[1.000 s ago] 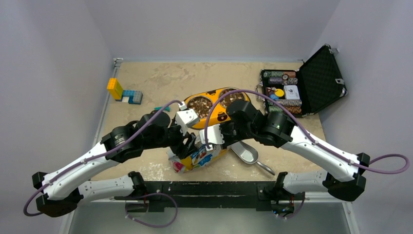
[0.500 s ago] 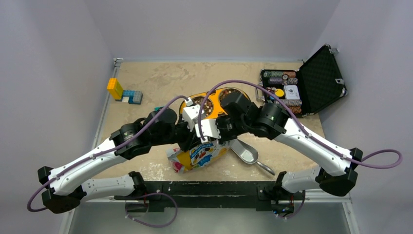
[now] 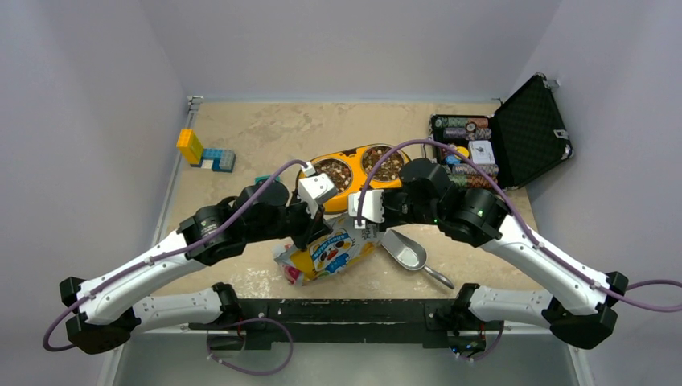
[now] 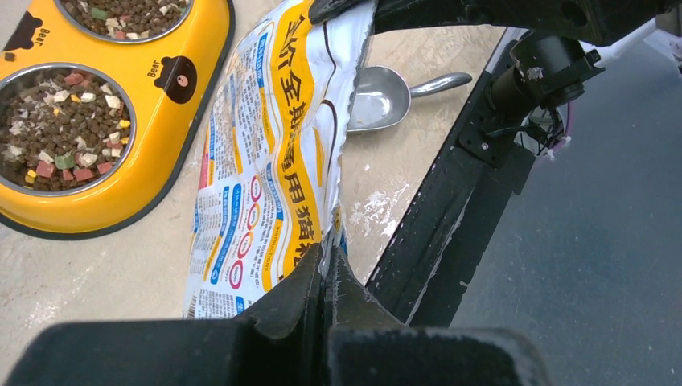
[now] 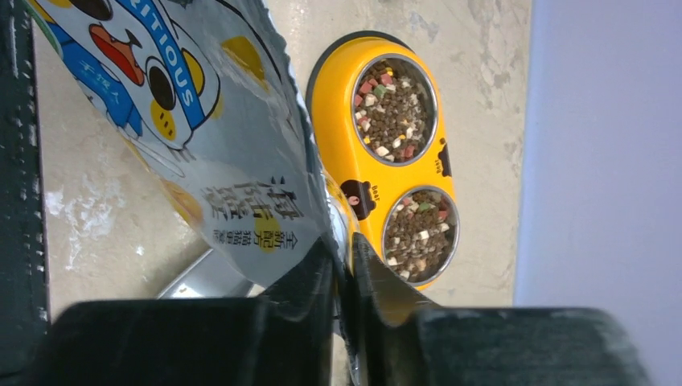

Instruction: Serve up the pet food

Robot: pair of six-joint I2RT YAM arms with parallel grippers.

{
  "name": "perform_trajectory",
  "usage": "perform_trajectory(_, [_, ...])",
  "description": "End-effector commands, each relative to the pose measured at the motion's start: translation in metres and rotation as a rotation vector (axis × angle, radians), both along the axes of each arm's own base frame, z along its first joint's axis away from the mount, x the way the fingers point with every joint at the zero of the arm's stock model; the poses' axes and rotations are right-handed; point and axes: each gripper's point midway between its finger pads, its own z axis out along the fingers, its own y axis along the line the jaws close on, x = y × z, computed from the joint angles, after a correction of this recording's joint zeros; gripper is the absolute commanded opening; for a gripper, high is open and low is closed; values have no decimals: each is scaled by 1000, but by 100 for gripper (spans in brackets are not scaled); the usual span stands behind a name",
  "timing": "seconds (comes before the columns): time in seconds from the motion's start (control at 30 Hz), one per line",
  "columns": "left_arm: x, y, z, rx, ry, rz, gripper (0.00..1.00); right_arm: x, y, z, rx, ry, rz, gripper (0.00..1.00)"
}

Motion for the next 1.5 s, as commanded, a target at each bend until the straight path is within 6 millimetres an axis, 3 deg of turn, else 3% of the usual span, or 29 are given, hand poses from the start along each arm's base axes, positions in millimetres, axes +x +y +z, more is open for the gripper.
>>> perform_trajectory(0.0, [-9,-1,16,-69,-4,-28,0,21,-3,15,1,-119,-52,0])
perform_trajectory(0.07, [-10,1,14,-60,9,-20,1,16,-4,22,15,-133,-20,0])
perform_trajectory(0.17, [-11,7,2,-14,50,4,24,17,-4,36,69,-182,-18,0])
perform_trajectory(0.23, [-15,13,-4,6,84,22,32,12,-2,38,86,-168,9,0])
perform_trajectory(0.37, [-26,28,-2,-26,119,49,40,-7,10,34,110,-164,121,35])
perform_trajectory(0.53, [-41,49,-1,-36,162,71,43,-34,38,31,108,-201,232,43])
perform_trajectory(0.63, [-49,59,-1,-34,184,71,41,-49,59,33,106,-205,296,43])
perform_trajectory(0.83, [-57,88,19,-81,159,120,42,-73,97,32,86,-204,408,43])
perform_trajectory(1.07, [-47,127,25,-120,117,304,45,-63,123,32,28,-332,348,39])
perform_trajectory(1.13, [-45,132,27,-144,110,333,45,-58,129,30,10,-378,312,29])
perform_trajectory(1.17, [-44,135,28,-154,107,348,46,-56,130,27,-16,-393,300,0])
perform_trajectory(1.33, [-44,144,30,-180,101,385,45,-72,132,39,43,-336,348,0])
perform_trajectory(1.4, [-45,147,30,-178,103,392,45,-87,136,36,53,-264,423,0])
perform_trajectory(1.47, [-45,150,31,-182,100,398,45,-95,141,34,58,-261,466,19])
